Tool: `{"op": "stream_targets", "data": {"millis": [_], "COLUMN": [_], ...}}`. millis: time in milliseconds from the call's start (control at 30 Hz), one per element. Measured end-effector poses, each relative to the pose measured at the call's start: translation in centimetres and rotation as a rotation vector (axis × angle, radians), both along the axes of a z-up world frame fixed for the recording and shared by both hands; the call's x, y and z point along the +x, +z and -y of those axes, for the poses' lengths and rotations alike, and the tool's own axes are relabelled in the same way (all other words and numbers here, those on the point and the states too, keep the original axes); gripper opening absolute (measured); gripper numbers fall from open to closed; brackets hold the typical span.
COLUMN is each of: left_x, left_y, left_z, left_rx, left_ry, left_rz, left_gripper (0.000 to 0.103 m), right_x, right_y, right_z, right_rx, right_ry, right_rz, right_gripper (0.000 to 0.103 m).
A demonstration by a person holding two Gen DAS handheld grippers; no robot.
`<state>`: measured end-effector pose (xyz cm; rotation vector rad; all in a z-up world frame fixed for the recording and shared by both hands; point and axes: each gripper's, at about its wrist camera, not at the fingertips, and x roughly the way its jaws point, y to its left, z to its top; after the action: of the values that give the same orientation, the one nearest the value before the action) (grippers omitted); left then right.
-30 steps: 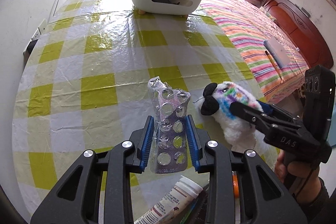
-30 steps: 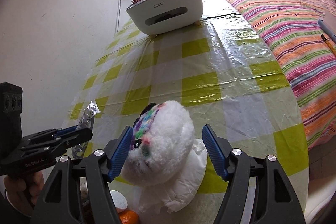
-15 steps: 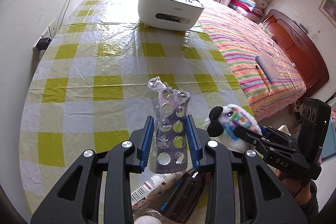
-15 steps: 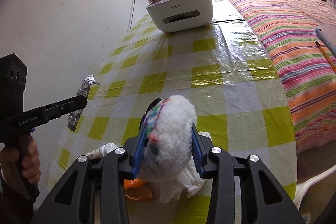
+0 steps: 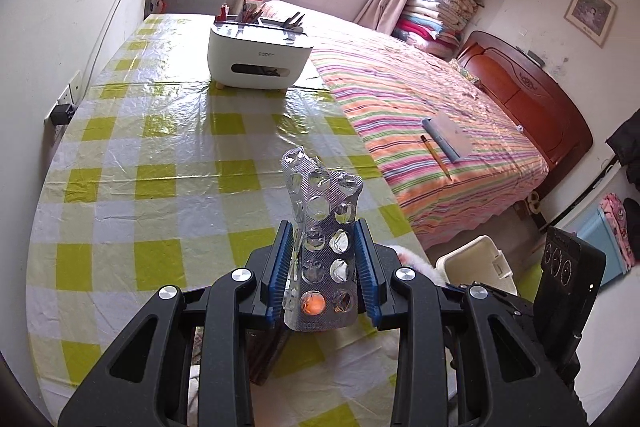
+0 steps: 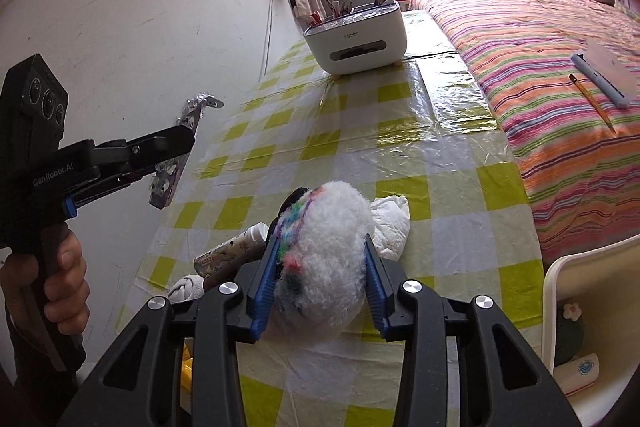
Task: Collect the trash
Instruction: 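Carry the blister pack and white plush toy to the bin with both tools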
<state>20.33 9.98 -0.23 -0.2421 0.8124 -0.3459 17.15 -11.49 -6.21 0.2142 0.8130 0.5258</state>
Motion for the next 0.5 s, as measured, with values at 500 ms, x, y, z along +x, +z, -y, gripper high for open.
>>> {"op": "stream_targets", "data": {"millis": [500], "left_x": [-1.9], "left_y": [1.0], "left_z": [7.0], "left_rx": [0.042], "left_ry": [-0.108], "left_rz": [0.055], "left_gripper": [0.031], "right_x": [-2.7], "right_y": [0.6], "right_z": [4.5], "right_rx": [-0.030], "right_ry": [-0.150], "right_rz": [0.094], "right_gripper": [0.038]}}
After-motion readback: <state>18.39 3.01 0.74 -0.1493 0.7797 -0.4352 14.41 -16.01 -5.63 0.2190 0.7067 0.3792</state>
